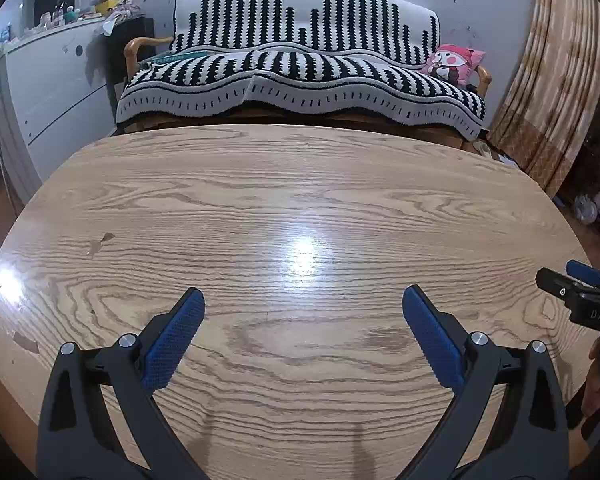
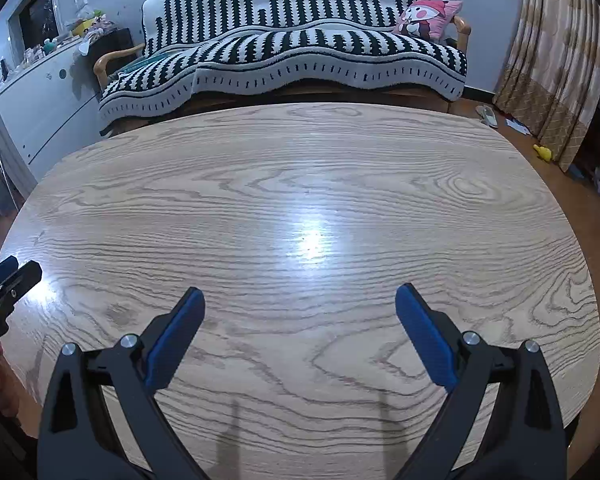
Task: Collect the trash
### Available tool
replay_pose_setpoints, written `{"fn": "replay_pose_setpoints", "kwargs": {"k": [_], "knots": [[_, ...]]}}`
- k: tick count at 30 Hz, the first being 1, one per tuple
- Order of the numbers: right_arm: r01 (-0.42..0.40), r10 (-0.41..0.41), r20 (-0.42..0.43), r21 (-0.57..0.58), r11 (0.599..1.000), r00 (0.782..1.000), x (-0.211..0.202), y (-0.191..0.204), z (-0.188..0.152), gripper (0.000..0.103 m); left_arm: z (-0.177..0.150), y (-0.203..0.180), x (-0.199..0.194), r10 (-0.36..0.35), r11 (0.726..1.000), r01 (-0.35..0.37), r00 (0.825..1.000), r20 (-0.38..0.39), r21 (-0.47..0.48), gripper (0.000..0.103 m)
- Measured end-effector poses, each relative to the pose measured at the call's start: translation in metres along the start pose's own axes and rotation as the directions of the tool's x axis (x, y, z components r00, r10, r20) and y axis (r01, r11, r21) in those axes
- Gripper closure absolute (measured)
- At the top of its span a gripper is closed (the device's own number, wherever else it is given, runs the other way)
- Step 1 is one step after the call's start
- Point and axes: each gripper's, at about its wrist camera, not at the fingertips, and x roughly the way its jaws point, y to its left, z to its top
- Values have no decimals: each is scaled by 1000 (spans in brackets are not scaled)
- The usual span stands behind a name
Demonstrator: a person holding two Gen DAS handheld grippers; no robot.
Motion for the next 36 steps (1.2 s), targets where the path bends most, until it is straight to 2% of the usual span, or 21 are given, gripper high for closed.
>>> {"fn": "replay_pose_setpoints", "kwargs": {"k": [36], "knots": [[5,-5,22,-1,1000,1000,-9,-1,-1,10,-3,-7,-2,25,999,-25,1000,-9,21,7]]}}
